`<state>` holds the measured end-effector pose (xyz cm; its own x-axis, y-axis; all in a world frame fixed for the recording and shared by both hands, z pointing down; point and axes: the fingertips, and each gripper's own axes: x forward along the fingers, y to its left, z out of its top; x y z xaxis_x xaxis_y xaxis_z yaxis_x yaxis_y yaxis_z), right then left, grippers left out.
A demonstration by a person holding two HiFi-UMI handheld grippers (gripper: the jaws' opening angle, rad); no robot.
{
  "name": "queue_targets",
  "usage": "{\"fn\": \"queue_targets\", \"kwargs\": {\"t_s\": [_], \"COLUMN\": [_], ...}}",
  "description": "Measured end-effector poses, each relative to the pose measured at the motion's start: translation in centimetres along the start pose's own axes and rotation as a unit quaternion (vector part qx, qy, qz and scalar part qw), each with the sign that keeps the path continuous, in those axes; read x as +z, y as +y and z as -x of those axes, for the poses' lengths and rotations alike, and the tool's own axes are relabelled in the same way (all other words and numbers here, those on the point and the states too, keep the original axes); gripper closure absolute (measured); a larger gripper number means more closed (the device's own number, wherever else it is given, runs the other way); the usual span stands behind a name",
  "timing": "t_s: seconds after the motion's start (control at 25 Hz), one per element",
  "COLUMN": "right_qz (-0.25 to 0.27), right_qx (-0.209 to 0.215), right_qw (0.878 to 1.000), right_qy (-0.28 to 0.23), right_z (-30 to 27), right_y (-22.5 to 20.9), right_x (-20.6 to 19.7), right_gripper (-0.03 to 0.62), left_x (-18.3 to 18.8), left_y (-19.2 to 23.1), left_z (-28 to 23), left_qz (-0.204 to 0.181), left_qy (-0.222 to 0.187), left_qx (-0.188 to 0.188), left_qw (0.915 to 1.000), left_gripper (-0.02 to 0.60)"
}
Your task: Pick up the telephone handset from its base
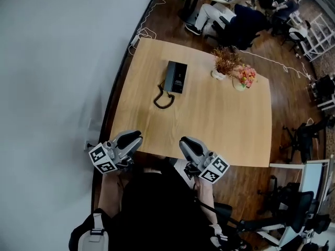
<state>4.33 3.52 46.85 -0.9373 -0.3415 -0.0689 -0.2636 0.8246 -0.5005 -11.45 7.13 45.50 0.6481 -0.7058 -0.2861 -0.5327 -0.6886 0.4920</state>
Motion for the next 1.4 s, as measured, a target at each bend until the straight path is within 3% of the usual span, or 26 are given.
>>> {"fn": "queue_targets", "kwargs": {"t_s": [0.28, 0.52, 0.76, 1.12, 1.4], "right_qz": [-0.025, -0.04, -0.039, -0.009, -0.038], "right_qx": [0.022, 0.039, 0.023, 0.015, -0.018], "right_qw": [0.999, 0.998, 0.998, 0.999, 0.997], "right_qy": [-0.026, -0.04, -0.037, 0.041, 0.061], "right_z": [2.6, 4.4, 4.6, -6.5, -12.0], "right_y": [-9.5, -14.1, -17.3, -19.3, -24.4], "right_x": [4.6, 7.1, 7.8, 7.8, 5.5], "right_gripper": [0.548, 0.548, 0.548, 0.548, 0.548], "left_x": [-1.3, -2.2, -3.6, -0.4, -3.7], "left_y": [1.5, 1.7, 2.9, 13.0, 20.9], "left_z": [-9.9, -14.3, -16.1, -17.7, -19.2], "left_qz": [-0.058, -0.057, -0.053, -0.037, 0.001], "left_qy": [0.062, 0.081, 0.106, 0.124, 0.121], "left_qx": [0.044, 0.082, 0.097, 0.104, 0.096], "left_qw": [0.9954, 0.9917, 0.9882, 0.9862, 0.9881], "left_gripper": [0.491, 0.491, 0.491, 0.491, 0.491]}}
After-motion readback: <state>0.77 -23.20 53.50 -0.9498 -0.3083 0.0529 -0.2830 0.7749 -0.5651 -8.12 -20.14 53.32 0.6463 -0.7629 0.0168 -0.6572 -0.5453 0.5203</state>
